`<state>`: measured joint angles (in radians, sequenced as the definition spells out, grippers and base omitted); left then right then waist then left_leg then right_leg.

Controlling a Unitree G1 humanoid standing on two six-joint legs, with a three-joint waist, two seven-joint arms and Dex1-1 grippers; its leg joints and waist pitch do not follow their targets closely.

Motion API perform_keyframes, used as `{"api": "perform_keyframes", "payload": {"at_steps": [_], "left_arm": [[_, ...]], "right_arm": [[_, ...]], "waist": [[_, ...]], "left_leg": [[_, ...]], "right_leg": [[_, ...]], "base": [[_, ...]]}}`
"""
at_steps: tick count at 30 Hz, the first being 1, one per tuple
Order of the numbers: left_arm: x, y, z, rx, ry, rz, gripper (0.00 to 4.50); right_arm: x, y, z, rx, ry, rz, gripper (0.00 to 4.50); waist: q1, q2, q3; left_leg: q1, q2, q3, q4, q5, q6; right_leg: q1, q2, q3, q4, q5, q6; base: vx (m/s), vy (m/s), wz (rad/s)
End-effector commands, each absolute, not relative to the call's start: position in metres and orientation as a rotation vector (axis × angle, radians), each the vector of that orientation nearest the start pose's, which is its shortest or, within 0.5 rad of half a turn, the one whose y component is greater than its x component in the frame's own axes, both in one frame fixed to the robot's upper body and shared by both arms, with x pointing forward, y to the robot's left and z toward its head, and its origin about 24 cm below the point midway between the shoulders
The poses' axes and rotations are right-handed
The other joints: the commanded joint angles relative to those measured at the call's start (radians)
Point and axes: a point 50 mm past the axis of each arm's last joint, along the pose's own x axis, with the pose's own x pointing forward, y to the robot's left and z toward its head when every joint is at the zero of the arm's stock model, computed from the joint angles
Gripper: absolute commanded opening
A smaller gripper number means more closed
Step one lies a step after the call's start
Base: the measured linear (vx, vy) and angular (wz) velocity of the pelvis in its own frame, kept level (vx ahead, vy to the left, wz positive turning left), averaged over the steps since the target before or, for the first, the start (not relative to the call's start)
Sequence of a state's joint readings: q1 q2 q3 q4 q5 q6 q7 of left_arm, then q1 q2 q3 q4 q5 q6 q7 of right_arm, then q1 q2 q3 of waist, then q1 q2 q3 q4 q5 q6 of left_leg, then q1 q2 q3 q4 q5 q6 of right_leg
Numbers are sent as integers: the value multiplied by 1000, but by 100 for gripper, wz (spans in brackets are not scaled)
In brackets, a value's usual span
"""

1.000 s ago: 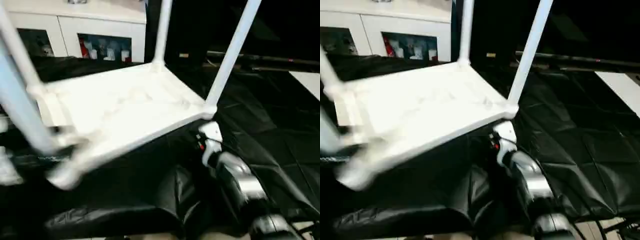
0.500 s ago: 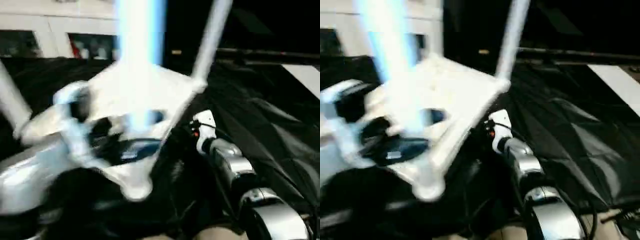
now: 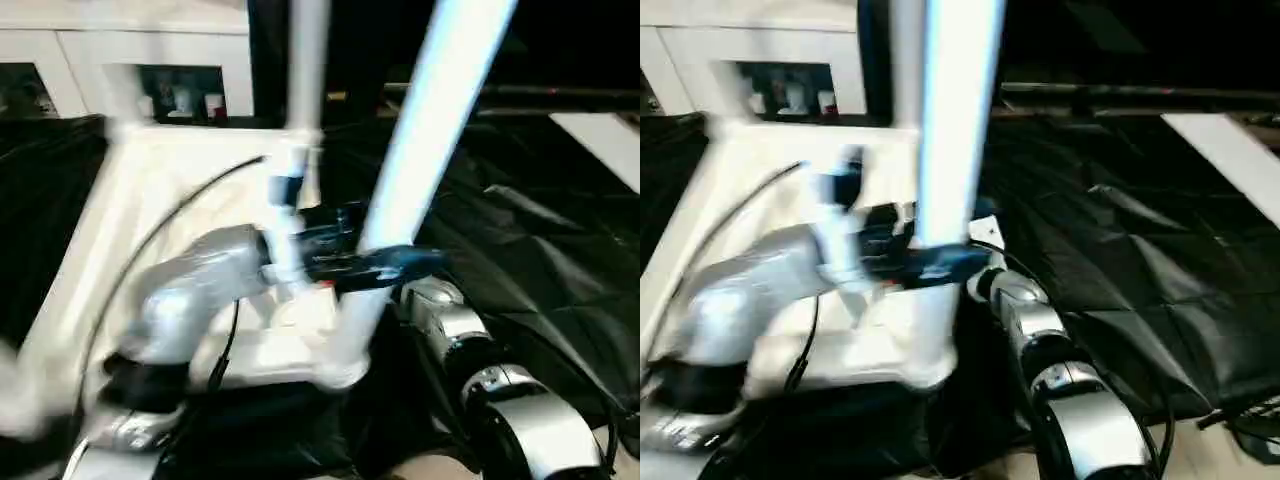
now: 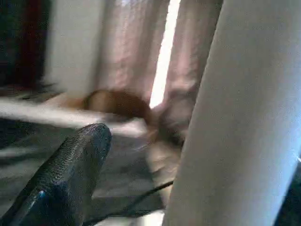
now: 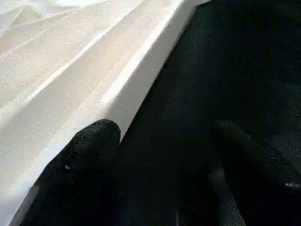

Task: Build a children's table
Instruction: Rotate table base

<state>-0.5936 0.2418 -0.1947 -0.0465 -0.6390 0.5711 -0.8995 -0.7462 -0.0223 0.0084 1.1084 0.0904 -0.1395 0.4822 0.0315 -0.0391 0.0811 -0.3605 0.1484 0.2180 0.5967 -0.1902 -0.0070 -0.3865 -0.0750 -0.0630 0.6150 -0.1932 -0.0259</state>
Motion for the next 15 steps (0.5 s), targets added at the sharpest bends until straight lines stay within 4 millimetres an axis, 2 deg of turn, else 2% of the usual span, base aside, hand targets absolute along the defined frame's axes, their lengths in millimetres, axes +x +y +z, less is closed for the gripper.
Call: {"api": "perform_keyframes", "payload": {"at_steps": [1,3,4,5,7,8,9,10,11,12,14,15], "left_arm": [[294,66,159,-155,17,-1367,445],[297,80,148,-70,70,-1324,445],[296,87,143,-26,104,-1309,445],[296,91,138,4,125,-1300,445],[294,97,128,46,170,-1288,445],[292,100,120,84,213,-1270,445],[291,103,113,111,256,-1253,445],[289,104,106,137,302,-1232,445],[287,105,97,163,351,-1210,445],[286,104,94,170,365,-1204,445],[281,102,87,170,401,-1213,445],[280,100,85,168,412,-1220,428]], "right_arm": [[354,-87,27,24,246,606,368],[355,-99,29,26,225,571,368],[355,-104,30,25,214,563,368],[355,-107,31,24,208,557,368],[353,-114,32,25,190,563,368],[351,-118,32,11,184,571,368],[349,-123,32,-3,184,582,368],[346,-128,31,-22,191,593,368],[342,-134,29,-52,207,607,368],[340,-136,28,-62,213,611,368],[335,-145,26,-98,235,624,368],[333,-149,26,-112,242,629,368]], "waist": [[9,16,-71],[13,21,-74],[16,20,-79],[14,16,-80],[21,21,-82],[21,14,-86],[26,16,-85],[32,17,-80],[29,4,-83],[35,4,-80],[35,7,-79],[39,6,-75]], "left_leg": [[14,88,-51,-72,-220,-25],[15,89,-50,-70,-198,-21],[13,90,-48,-68,-152,-6],[11,90,-46,-67,-134,1],[11,90,-44,-64,-94,19],[12,91,-42,-63,-89,25],[12,90,-42,-62,-86,28],[12,92,-43,-65,-105,30],[11,92,-41,-64,-105,29],[14,92,-40,-65,-117,22],[10,91,-42,-65,-134,4],[13,92,-42,-66,-156,-5]], "right_leg": [[43,-94,63,-68,-184,-248],[42,-93,63,-65,-160,-256],[43,-89,60,-55,-95,-261],[43,-87,59,-52,-72,-264],[42,-86,58,-46,-16,-273],[43,-85,57,-45,-10,-276],[42,-86,57,-44,-8,-275],[40,-86,58,-48,-38,-263],[43,-85,58,-48,-47,-262],[39,-87,59,-53,-87,-253],[41,-90,60,-58,-137,-247],[37,-89,60,-65,-174,-233]], "base": [[0,0,0],[0,0,0],[0,0,0],[0,0,0],[0,0,0],[0,0,0],[0,0,0],[0,0,0],[0,0,0],[0,0,0],[0,0,0],[0,0,0]]}}
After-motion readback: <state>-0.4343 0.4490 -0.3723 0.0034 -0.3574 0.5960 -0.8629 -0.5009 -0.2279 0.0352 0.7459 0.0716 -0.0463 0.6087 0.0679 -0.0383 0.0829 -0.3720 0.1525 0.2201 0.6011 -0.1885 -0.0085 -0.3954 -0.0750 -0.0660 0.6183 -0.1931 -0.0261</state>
